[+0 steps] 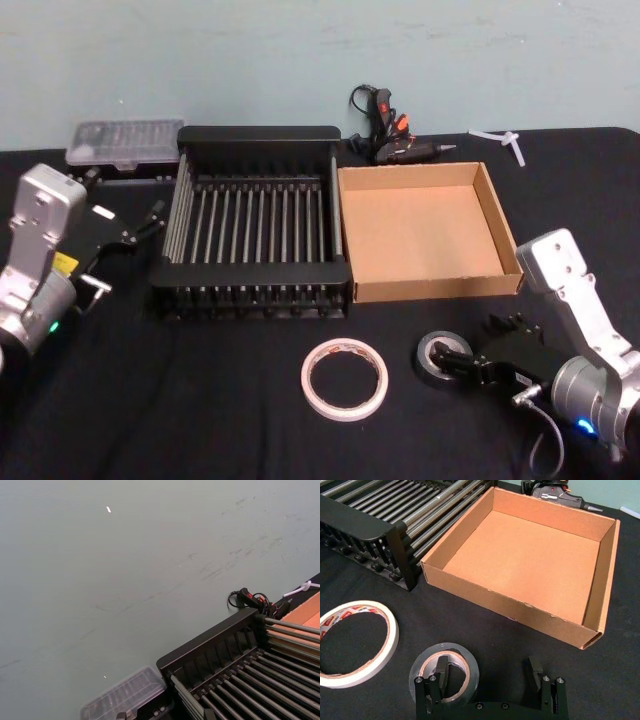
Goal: Pick up the white tape and place it into the black box , Pick up the silver tape and place it into the brown box.
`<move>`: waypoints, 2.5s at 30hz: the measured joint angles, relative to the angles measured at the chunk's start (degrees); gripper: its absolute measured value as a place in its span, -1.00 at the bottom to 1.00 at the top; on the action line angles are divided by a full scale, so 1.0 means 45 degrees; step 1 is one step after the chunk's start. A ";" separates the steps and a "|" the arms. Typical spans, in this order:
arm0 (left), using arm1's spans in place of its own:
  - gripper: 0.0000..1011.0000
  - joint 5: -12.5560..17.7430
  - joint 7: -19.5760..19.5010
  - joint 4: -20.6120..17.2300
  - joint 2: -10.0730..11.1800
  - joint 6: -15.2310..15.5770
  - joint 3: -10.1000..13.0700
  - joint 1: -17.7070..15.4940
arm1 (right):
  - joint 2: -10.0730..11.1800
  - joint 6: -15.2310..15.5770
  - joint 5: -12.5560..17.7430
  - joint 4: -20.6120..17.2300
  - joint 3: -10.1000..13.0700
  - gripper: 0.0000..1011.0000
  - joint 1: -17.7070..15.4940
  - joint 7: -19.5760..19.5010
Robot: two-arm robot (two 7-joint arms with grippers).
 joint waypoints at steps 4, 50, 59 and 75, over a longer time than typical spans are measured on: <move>0.98 0.0000 0.0000 0.0000 0.0000 0.0000 0.0000 0.0000 | 0.0004 -0.0003 0.0013 0.0000 0.0000 0.87 0.0001 -0.0004; 0.98 0.0000 0.0000 0.0000 0.0000 0.0000 0.0000 0.0001 | -0.0090 -0.0360 -0.0049 -0.0435 0.0379 -0.70 -0.0236 0.0521; 0.98 0.0000 0.0000 -0.0001 0.0000 0.0000 0.0000 0.0001 | -0.0190 -0.0573 -0.0164 -0.0771 0.0719 -0.70 -0.0144 0.0783; 0.98 0.0000 0.0000 0.0000 0.0000 0.0000 0.0000 0.0000 | -0.0635 -0.1087 -0.0686 0.0377 0.0780 -0.70 0.1881 0.1003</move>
